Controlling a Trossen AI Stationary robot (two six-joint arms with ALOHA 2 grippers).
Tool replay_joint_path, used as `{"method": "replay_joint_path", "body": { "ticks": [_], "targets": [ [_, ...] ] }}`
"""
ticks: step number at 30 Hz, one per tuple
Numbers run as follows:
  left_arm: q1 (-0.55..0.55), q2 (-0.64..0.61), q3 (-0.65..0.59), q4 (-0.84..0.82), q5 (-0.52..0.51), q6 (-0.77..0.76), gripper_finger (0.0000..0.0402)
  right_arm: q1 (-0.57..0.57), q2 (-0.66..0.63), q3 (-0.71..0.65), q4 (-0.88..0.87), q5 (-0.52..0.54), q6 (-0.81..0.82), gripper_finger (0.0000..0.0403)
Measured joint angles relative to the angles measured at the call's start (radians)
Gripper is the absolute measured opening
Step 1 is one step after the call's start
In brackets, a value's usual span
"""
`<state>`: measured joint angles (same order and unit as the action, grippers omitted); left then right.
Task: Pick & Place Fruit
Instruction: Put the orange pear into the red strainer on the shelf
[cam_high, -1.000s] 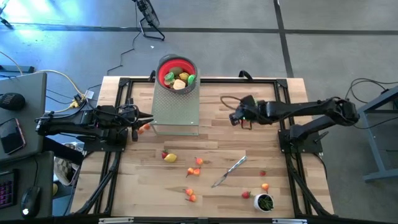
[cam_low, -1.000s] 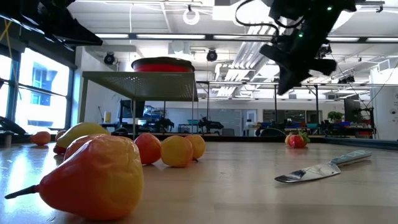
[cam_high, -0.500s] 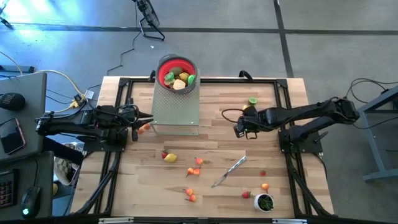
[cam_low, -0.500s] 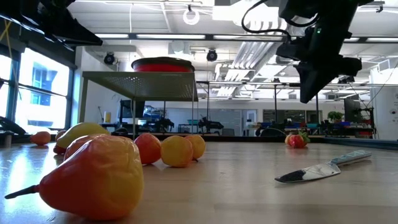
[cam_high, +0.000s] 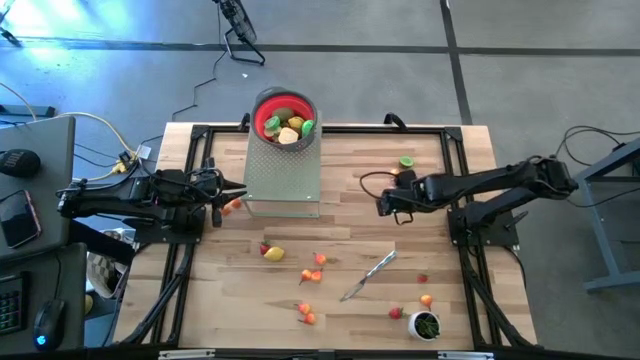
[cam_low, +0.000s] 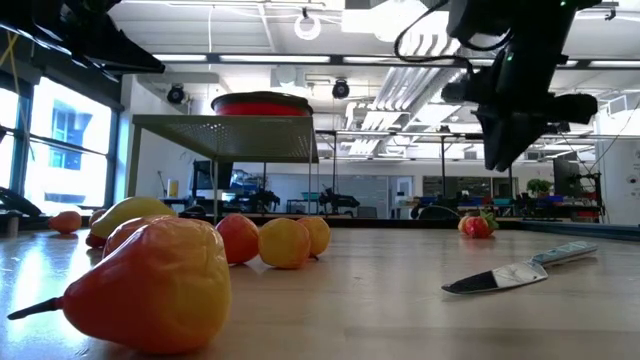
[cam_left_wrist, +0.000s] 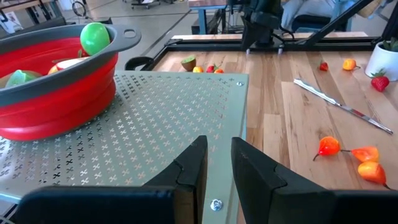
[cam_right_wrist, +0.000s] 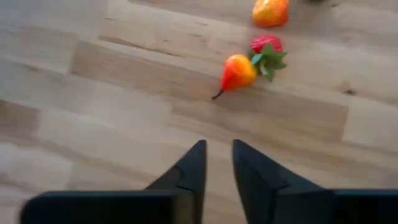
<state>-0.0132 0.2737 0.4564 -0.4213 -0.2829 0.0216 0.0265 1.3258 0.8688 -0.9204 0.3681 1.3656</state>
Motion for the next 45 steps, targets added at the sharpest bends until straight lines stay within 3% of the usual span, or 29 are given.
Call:
{"method": "replay_joint_path", "body": {
  "ticks": [9, 16, 21, 31, 45],
  "targets": [
    [0.000, 0.000, 0.000, 0.000, 0.001, 0.050, 0.0067, -0.009, 0.094, 0.000, 0.009, -0.002, 0.075, 0.0241],
    [0.000, 0.000, 0.000, 0.002, 0.002, 0.053, 0.0067, -0.009, 0.143, -0.001, 0.062, -0.009, 0.095, 0.0315],
    [0.000, 0.000, 0.000, 0.001, 0.003, 0.049, 0.0067, -0.013, 0.180, -0.001, 0.104, 0.005, 0.188, 0.0325],
    [0.000, 0.000, 0.000, 0.000, 0.002, 0.048, 0.0067, -0.030, 0.302, 0.000, 0.117, 0.141, 0.309, 0.0325],
    [0.000, 0.000, 0.000, 0.001, 0.000, 0.047, 0.0067, -0.114, 0.383, -0.001, 0.142, 0.229, 0.314, 0.0325]
  ]
}}
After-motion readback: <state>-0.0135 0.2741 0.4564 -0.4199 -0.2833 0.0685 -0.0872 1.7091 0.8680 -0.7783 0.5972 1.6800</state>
